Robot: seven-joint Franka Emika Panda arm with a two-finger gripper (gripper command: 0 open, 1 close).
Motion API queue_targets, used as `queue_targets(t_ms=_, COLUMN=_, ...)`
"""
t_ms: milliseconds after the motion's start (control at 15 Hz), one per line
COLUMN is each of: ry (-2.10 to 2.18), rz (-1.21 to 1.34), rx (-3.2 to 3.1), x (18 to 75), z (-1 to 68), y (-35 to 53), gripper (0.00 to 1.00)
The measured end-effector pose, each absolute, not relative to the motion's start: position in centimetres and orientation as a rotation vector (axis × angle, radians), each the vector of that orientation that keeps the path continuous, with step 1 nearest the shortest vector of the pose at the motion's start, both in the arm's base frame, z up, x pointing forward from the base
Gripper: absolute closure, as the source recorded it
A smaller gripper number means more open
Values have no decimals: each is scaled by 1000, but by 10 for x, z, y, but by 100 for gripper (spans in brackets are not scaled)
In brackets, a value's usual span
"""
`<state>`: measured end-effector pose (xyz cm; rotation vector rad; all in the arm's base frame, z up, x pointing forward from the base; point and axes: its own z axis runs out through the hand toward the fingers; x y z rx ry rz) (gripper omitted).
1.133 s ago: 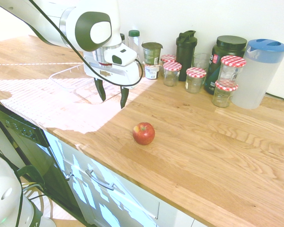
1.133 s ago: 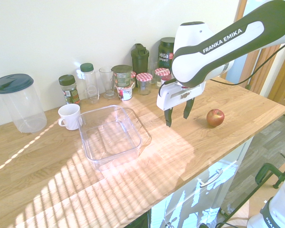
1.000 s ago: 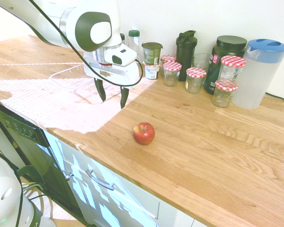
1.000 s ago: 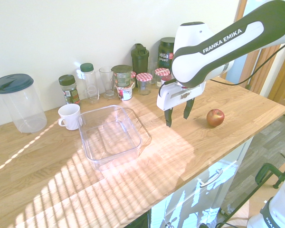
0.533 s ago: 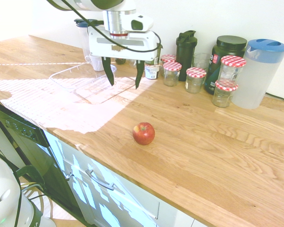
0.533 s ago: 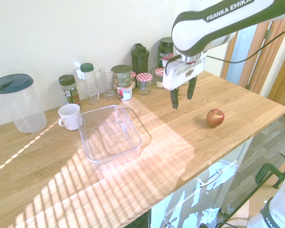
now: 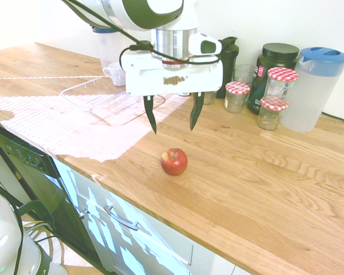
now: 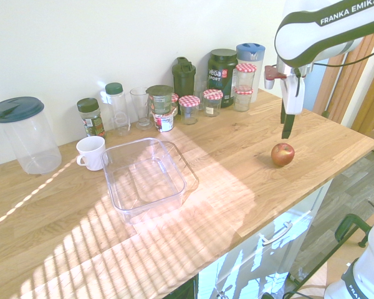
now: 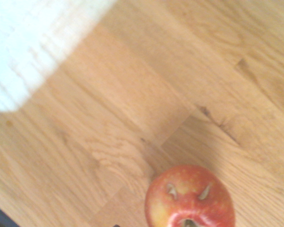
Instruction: Put the apple into the container
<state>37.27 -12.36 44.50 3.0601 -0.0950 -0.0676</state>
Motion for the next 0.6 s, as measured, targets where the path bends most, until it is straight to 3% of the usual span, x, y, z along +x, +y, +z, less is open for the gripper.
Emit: queue_targets(t_ms=600, ry=-10, rz=-31, rx=3045, x=343, z=407, y=-116, gripper=0)
